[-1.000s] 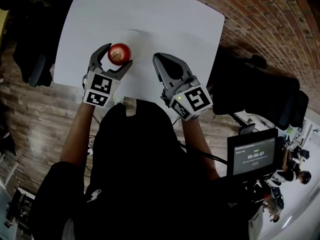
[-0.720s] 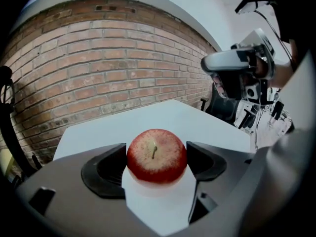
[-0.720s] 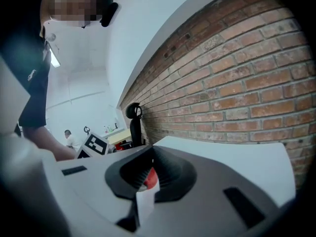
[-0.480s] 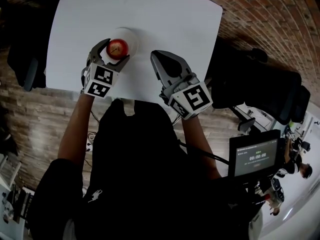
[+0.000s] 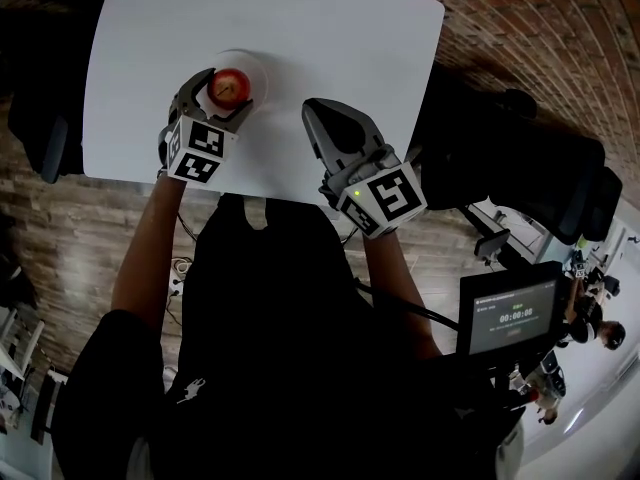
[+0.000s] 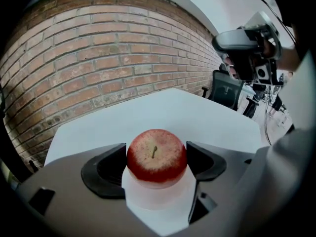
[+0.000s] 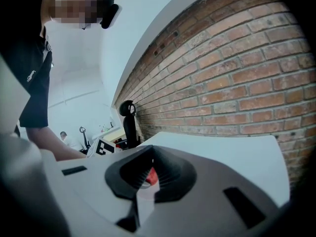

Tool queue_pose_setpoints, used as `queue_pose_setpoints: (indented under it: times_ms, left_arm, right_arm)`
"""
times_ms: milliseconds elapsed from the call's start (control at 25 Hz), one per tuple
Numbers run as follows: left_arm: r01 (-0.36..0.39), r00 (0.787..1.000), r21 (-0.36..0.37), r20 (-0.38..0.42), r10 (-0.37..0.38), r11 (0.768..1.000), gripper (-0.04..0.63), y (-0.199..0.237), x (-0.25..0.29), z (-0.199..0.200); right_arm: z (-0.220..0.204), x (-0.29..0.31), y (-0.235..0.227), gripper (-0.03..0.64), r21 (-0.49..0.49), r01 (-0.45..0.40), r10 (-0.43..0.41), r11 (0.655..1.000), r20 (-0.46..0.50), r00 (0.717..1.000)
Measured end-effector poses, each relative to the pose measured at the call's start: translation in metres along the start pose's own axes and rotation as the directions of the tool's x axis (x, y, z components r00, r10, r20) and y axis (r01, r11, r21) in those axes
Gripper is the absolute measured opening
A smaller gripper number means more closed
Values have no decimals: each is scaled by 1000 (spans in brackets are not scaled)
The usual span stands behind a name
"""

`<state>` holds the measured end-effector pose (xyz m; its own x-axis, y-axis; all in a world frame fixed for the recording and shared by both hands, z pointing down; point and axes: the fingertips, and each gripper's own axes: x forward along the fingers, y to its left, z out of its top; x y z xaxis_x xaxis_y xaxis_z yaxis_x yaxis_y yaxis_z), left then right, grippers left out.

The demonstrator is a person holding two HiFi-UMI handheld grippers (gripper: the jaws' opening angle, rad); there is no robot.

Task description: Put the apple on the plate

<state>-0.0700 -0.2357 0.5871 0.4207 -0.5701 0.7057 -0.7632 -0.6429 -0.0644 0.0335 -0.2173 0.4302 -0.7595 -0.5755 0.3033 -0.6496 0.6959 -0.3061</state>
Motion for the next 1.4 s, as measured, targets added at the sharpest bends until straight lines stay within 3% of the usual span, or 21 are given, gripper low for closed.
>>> queue_pose_setpoints:
  times_ms: [1400]
  left_arm:
    - [-42, 999, 6, -9, 42, 999, 385, 5, 3, -16]
  right_arm:
    - [-6, -2, -3, 3, 22, 14, -13, 1000, -13, 1000]
